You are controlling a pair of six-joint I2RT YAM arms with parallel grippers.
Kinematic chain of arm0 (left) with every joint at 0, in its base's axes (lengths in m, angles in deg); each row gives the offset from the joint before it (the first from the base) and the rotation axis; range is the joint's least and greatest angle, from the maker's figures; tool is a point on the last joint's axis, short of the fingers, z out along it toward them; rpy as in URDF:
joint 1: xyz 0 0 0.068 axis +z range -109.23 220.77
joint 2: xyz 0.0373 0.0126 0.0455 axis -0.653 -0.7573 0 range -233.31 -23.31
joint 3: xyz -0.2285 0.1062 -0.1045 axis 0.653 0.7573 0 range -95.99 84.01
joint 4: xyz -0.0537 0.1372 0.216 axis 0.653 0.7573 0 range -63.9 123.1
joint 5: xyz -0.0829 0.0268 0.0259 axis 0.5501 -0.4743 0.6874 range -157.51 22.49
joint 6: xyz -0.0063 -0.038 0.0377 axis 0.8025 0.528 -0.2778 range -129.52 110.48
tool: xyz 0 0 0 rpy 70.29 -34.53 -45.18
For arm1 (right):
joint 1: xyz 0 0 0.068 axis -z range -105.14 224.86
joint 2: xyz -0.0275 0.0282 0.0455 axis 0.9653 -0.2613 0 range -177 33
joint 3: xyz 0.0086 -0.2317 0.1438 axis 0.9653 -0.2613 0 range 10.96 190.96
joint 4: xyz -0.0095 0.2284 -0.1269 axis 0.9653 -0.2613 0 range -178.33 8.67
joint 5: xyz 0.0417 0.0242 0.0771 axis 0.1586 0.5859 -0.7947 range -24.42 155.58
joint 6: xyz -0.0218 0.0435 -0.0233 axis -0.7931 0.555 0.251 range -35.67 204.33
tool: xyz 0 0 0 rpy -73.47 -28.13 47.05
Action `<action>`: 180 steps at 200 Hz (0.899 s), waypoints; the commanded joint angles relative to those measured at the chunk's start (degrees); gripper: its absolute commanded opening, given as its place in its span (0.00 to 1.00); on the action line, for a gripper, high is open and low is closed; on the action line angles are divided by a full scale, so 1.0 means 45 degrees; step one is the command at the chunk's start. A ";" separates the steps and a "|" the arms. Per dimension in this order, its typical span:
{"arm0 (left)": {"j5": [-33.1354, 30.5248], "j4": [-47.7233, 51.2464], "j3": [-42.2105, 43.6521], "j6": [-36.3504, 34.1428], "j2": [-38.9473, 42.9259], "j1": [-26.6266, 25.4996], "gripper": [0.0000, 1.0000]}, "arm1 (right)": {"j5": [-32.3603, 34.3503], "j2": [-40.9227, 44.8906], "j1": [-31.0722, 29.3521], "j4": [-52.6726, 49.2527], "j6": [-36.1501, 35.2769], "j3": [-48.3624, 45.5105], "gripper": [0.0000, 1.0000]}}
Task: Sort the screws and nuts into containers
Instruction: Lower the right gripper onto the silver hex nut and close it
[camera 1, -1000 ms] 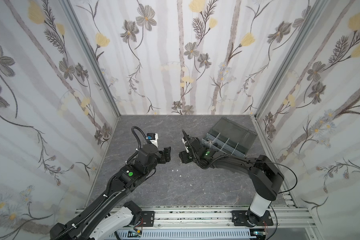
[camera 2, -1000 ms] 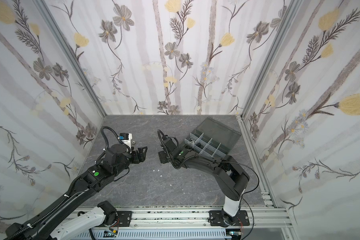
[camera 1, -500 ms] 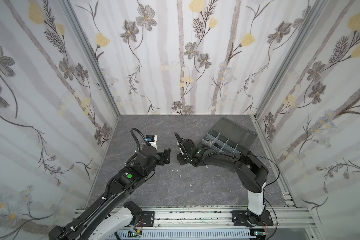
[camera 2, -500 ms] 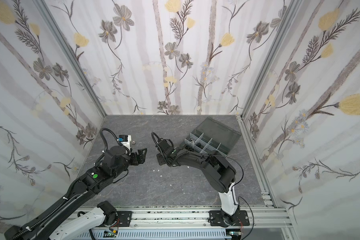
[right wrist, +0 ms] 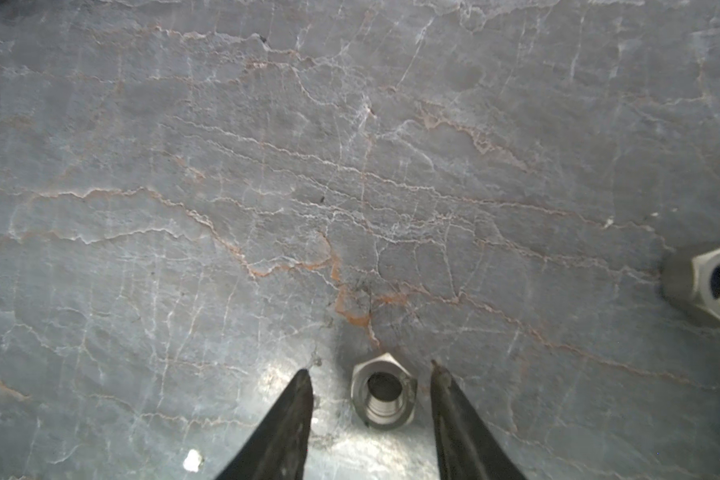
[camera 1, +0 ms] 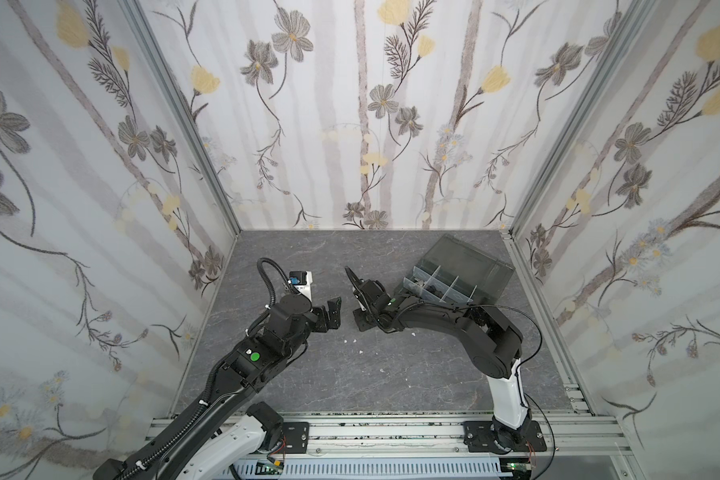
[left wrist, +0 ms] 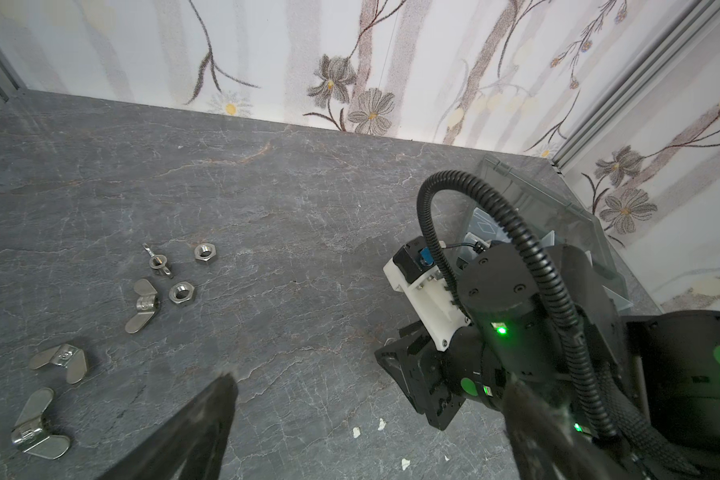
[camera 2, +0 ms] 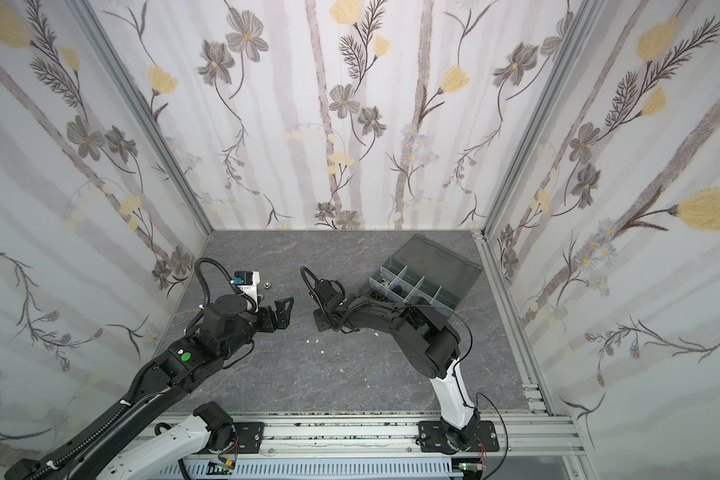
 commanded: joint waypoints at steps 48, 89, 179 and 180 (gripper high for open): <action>-0.0185 -0.0189 0.0046 -0.0060 0.0013 0.0032 1.00 | 0.0144 -0.0312 0.0056 -0.0284 -0.0103 0.0118 0.39; -0.0187 -0.0230 0.0046 -0.0054 -0.0005 0.0052 1.00 | 0.0223 -0.0446 0.0075 -0.0262 -0.0163 0.0085 0.35; -0.0361 -0.0267 0.0102 -0.0022 -0.0027 0.0069 1.00 | 0.0925 0.0321 0.0094 0.0267 -0.0133 -0.0426 0.15; -0.0342 -0.0267 0.0102 -0.0022 -0.0032 0.0061 1.00 | 0.0935 0.0337 0.0094 0.0286 -0.0130 -0.0444 0.15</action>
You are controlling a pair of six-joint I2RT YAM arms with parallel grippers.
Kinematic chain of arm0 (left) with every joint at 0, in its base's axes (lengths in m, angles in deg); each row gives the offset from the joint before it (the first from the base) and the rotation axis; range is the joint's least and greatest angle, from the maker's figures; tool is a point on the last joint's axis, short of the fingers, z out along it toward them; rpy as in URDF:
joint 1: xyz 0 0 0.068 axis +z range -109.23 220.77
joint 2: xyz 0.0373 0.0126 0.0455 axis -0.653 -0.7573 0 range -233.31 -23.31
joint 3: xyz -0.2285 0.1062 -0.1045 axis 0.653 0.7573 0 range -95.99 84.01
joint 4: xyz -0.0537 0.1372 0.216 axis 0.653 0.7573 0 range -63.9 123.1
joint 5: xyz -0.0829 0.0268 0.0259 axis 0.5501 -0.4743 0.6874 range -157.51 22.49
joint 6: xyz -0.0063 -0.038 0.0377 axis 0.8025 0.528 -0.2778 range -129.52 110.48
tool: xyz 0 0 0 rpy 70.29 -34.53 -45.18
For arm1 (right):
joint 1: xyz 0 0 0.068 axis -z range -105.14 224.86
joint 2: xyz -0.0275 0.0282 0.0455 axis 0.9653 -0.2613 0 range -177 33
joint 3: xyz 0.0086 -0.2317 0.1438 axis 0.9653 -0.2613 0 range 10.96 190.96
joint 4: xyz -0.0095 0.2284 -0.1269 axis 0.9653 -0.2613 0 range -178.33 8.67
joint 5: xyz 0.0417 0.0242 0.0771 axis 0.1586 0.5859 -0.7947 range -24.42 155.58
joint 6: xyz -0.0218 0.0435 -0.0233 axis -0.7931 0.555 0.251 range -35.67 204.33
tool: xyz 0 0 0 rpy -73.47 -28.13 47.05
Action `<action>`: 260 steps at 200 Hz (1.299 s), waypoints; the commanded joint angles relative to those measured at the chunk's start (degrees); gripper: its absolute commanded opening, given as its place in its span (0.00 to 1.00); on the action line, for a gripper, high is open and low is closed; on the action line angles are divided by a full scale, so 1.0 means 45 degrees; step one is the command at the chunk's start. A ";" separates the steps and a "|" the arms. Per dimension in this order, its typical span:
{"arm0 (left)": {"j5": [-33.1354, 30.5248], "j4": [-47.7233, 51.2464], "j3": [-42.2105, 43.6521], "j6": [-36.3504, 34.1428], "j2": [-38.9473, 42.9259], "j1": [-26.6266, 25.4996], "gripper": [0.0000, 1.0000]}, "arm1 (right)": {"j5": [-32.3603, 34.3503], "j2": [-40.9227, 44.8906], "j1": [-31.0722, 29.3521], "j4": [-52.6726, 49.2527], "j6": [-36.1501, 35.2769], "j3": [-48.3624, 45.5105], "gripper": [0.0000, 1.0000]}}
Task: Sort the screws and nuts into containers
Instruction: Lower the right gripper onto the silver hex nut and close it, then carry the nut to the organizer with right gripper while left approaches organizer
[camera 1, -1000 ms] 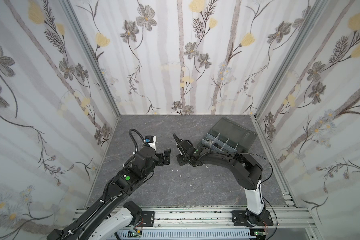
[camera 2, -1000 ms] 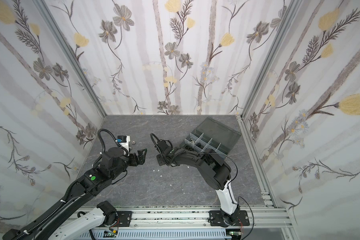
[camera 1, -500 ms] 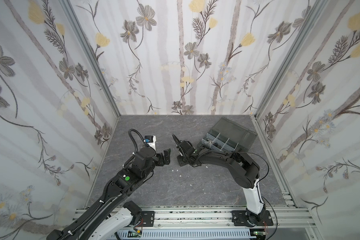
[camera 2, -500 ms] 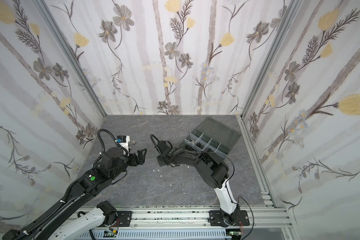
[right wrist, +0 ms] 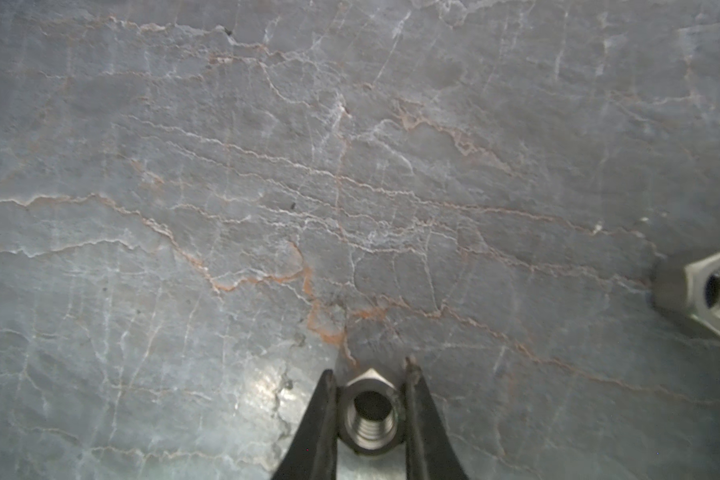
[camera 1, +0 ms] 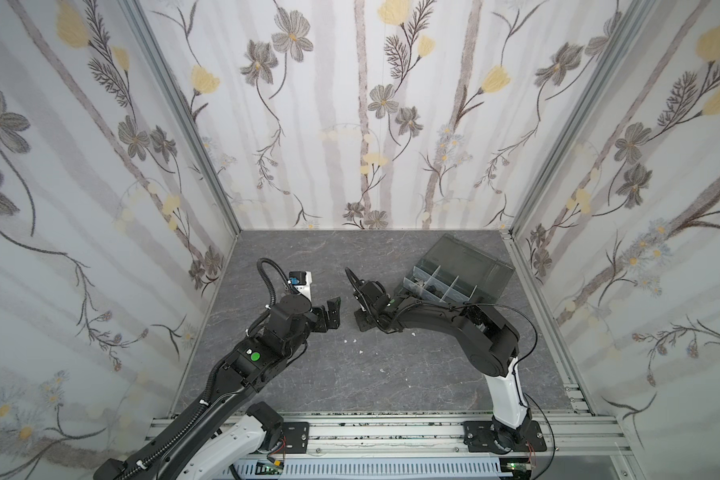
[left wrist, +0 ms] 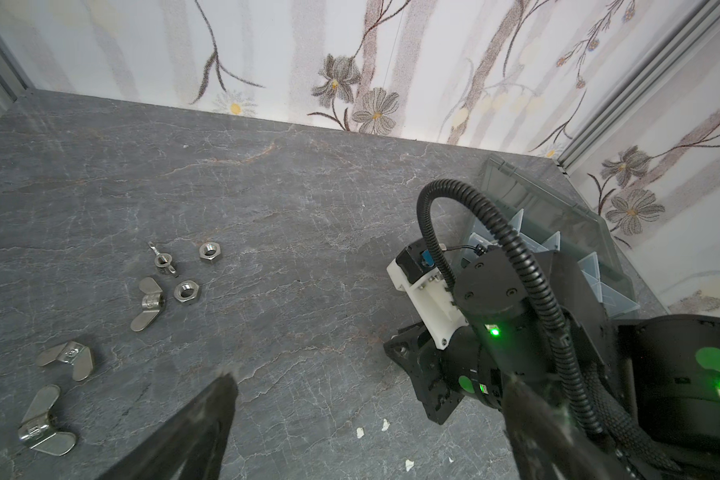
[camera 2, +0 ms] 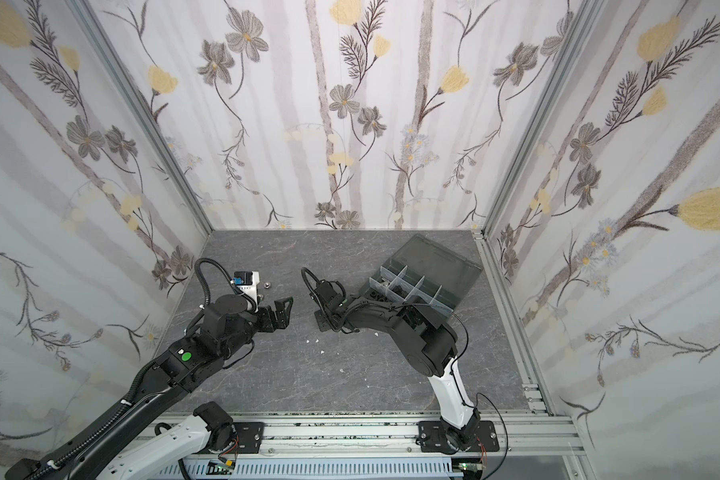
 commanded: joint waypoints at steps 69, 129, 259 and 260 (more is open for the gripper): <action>0.0551 -0.0594 -0.0130 0.0319 -0.0501 0.0013 1.00 | 0.0094 0.2434 0.0360 0.0930 0.0228 -0.1465 0.12; 0.1114 -0.0691 -0.0348 0.0677 -0.1265 0.0012 1.00 | -0.0487 0.4507 0.1173 0.1594 0.0380 -0.3159 0.11; 0.1973 -0.1869 -0.0567 0.1133 -0.4021 0.0023 1.00 | -0.1142 0.8880 0.2982 0.1992 0.0226 -0.6532 0.12; 0.1977 -0.1886 -0.0567 0.1142 -0.4041 0.0023 1.00 | -0.1152 0.8908 0.3003 0.1992 0.0227 -0.6556 0.12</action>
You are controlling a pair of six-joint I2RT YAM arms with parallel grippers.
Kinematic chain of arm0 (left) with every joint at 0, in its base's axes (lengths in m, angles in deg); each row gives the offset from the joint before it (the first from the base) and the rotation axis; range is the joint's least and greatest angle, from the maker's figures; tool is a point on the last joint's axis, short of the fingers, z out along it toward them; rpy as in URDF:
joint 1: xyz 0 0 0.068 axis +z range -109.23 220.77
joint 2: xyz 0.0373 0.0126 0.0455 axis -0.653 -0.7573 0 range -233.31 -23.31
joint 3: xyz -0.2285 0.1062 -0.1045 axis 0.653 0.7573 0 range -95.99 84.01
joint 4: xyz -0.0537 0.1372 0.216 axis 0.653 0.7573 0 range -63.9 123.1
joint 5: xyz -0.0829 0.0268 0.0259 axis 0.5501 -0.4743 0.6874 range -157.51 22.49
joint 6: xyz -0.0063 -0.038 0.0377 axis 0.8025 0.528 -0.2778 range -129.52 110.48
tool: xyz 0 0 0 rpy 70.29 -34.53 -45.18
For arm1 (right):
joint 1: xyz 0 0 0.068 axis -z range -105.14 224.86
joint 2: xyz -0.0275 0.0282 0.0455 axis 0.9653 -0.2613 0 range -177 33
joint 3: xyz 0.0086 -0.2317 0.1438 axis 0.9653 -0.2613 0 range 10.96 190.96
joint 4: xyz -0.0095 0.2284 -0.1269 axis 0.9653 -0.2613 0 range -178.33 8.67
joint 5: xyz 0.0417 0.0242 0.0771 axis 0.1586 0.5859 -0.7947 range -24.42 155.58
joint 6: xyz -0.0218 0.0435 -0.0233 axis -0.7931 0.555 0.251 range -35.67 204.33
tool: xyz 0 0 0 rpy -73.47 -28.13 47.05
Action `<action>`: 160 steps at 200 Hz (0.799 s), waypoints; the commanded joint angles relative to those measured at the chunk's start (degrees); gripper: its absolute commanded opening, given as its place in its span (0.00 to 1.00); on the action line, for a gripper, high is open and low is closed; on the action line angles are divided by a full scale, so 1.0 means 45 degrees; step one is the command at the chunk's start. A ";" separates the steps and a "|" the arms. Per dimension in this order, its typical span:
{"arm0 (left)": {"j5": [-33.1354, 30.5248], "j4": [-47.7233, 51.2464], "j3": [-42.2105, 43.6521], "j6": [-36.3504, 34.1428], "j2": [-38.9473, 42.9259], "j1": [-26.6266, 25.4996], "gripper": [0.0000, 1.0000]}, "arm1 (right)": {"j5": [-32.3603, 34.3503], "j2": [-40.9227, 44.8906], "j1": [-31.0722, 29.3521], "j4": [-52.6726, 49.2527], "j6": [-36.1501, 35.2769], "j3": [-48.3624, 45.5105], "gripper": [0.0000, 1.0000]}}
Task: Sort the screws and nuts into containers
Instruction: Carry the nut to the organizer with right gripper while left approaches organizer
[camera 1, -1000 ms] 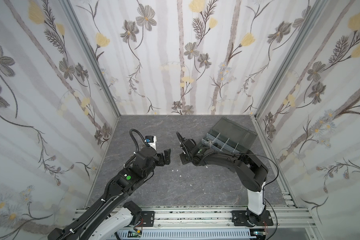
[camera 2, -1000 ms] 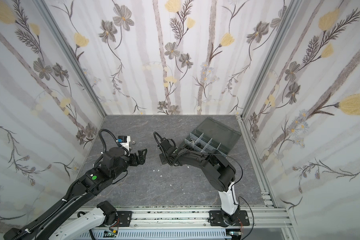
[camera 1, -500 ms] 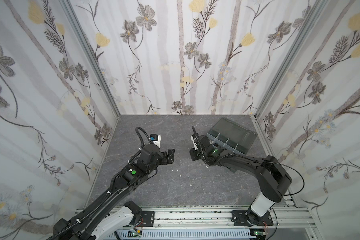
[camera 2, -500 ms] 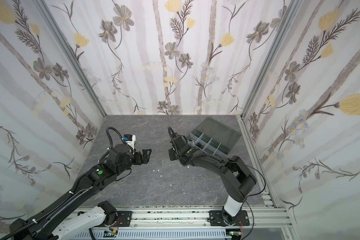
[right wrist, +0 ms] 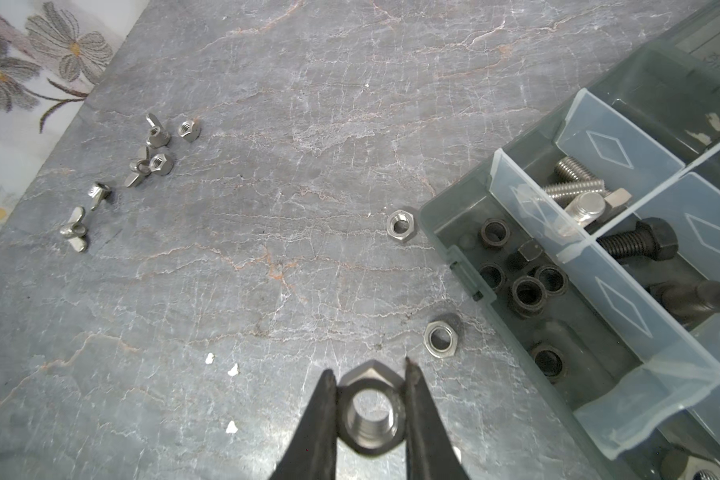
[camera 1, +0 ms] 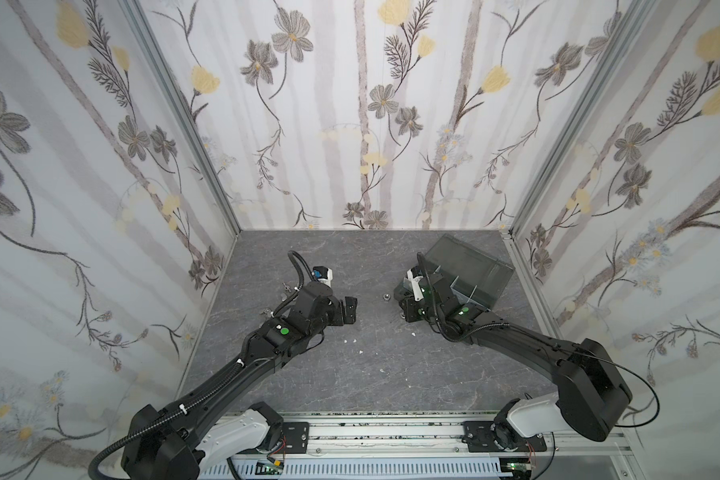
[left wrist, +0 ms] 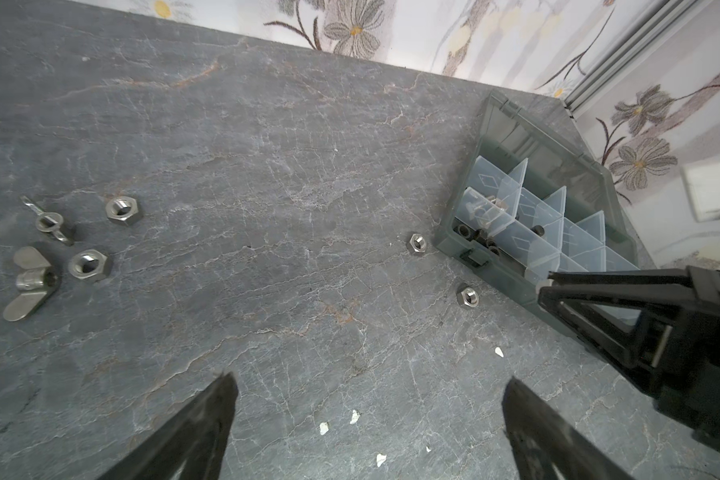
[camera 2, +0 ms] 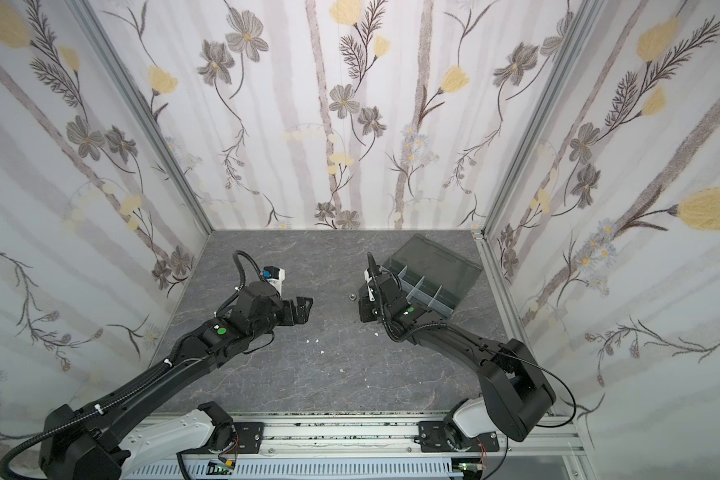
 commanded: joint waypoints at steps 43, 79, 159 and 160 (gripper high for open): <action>0.0515 -0.1318 0.0002 0.0562 -0.1258 -0.0006 1.00 | -0.0503 0.1949 0.1275 0.0349 -0.0007 -0.1442 0.13; 0.0680 -0.1822 0.0187 0.0754 -0.1940 -0.0001 1.00 | -0.1110 0.2837 0.2360 0.0363 0.0098 -0.2532 0.13; 0.0918 -0.2382 0.0558 0.0987 -0.3079 -0.0001 0.99 | -0.1412 0.3494 0.4282 0.0553 0.0342 -0.3851 0.13; 0.0926 -0.2382 0.0558 0.0997 -0.3106 -0.0011 0.99 | -0.1417 0.3487 0.4300 0.0559 0.0335 -0.3872 0.13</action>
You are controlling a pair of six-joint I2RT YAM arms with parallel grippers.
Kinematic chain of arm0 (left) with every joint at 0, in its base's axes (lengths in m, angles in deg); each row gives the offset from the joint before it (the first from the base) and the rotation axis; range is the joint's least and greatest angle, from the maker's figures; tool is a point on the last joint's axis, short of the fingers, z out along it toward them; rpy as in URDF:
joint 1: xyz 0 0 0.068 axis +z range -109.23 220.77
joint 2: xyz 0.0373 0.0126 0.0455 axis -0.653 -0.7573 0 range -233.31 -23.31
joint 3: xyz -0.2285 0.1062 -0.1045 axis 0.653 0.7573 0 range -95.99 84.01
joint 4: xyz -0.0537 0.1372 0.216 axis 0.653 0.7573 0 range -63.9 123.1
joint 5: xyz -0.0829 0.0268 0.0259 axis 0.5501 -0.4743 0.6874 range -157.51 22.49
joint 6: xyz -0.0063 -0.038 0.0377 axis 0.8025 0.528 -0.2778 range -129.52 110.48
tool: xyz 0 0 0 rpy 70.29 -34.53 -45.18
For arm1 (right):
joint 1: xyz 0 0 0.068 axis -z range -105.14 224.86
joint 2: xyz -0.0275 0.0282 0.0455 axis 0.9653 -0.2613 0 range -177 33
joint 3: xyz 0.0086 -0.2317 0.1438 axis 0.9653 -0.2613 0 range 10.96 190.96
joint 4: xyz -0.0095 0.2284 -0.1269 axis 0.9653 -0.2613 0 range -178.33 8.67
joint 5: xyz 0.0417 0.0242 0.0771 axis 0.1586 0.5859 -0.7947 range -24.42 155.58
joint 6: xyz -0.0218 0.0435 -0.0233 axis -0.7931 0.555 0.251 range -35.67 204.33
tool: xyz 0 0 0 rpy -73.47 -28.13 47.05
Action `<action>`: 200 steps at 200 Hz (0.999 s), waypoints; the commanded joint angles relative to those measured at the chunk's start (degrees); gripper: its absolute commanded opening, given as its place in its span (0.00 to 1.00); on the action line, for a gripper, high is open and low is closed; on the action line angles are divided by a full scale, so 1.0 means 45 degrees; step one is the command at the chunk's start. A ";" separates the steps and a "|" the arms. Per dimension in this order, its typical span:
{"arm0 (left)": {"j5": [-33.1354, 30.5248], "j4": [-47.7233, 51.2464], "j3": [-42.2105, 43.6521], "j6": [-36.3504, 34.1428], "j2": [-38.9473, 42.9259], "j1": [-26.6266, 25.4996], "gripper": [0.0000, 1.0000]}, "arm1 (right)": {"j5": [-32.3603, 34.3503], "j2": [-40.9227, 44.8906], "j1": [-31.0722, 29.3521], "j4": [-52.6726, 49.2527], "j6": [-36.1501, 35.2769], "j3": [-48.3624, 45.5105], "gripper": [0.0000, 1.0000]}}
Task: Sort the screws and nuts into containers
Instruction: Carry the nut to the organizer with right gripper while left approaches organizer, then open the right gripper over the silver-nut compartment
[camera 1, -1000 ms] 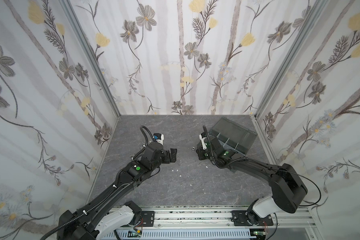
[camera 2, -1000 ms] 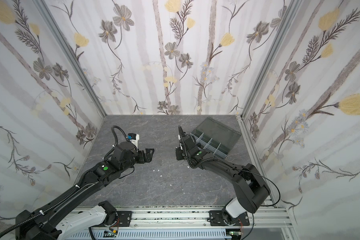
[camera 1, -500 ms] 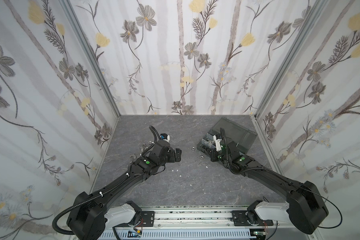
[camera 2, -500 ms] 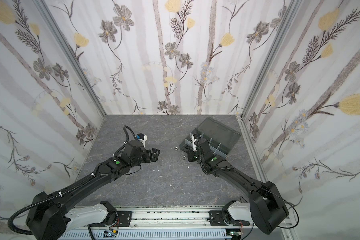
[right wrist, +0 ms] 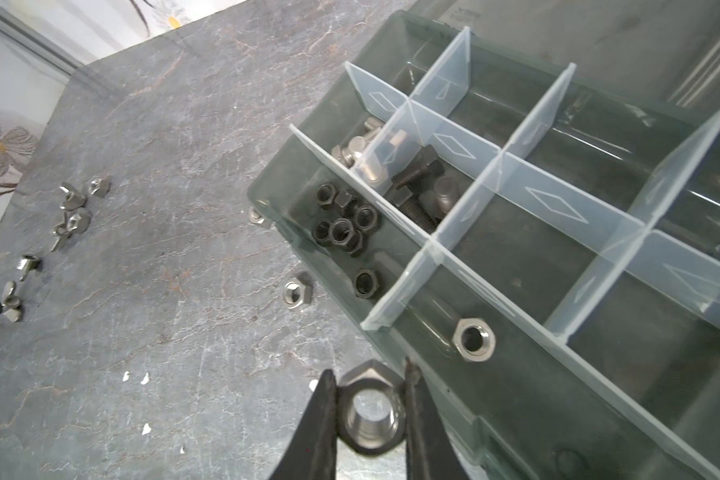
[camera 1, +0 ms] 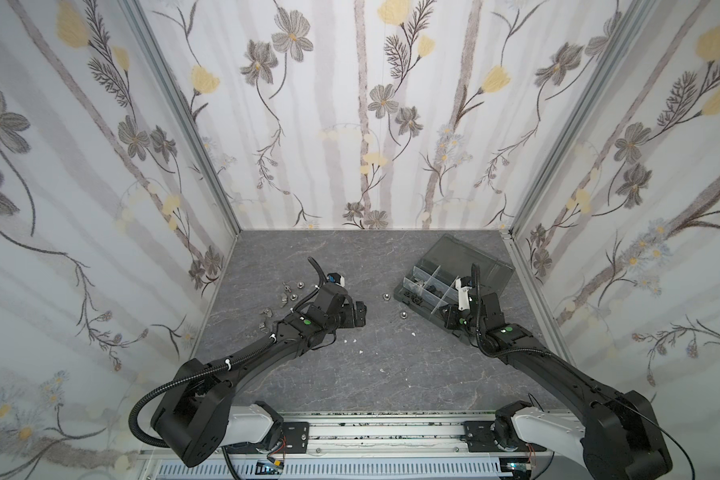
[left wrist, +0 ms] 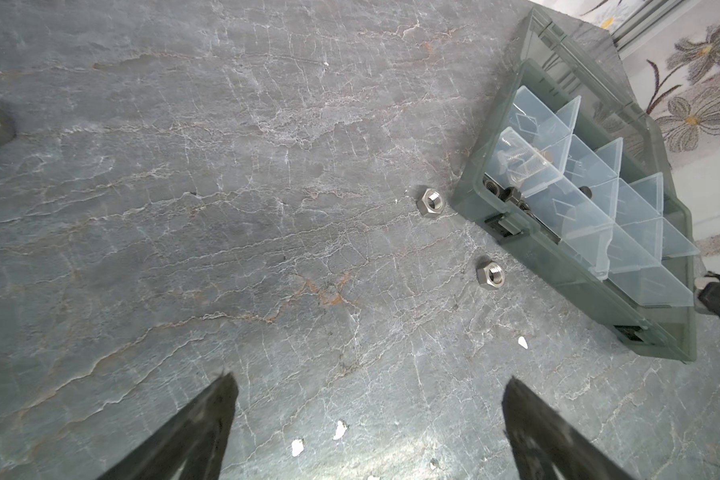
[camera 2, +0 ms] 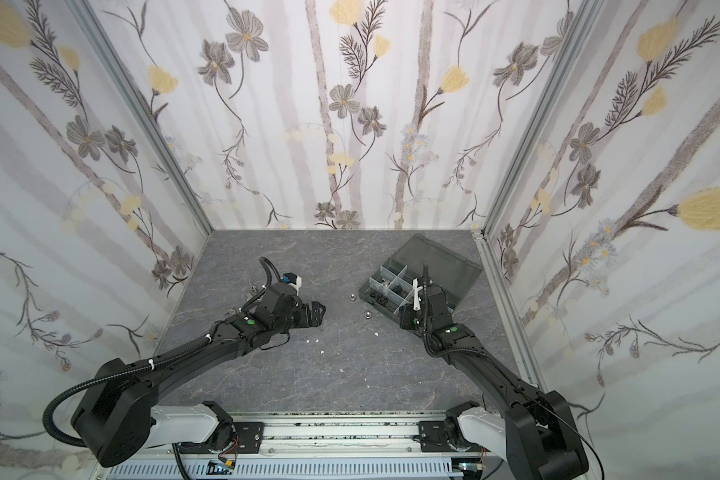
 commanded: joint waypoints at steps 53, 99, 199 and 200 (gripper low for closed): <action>0.0274 -0.0546 -0.0087 0.0202 -0.0816 0.0004 0.95 | -0.0150 -0.0453 0.0915 0.1030 0.0532 -0.0627 0.16; 0.0313 -0.0429 -0.0188 0.0202 -0.1078 0.0003 0.90 | -0.0309 -0.0355 0.1197 0.1310 0.0592 -0.0832 0.30; -0.0126 0.0594 -0.1335 -0.0243 -0.2002 -0.0015 0.76 | -0.0538 0.0484 0.1351 0.1496 0.0607 -0.1106 0.51; -0.0131 0.0593 -0.1359 -0.0235 -0.2021 -0.0016 0.76 | -0.0534 0.0505 0.1351 0.1504 0.0609 -0.1118 0.52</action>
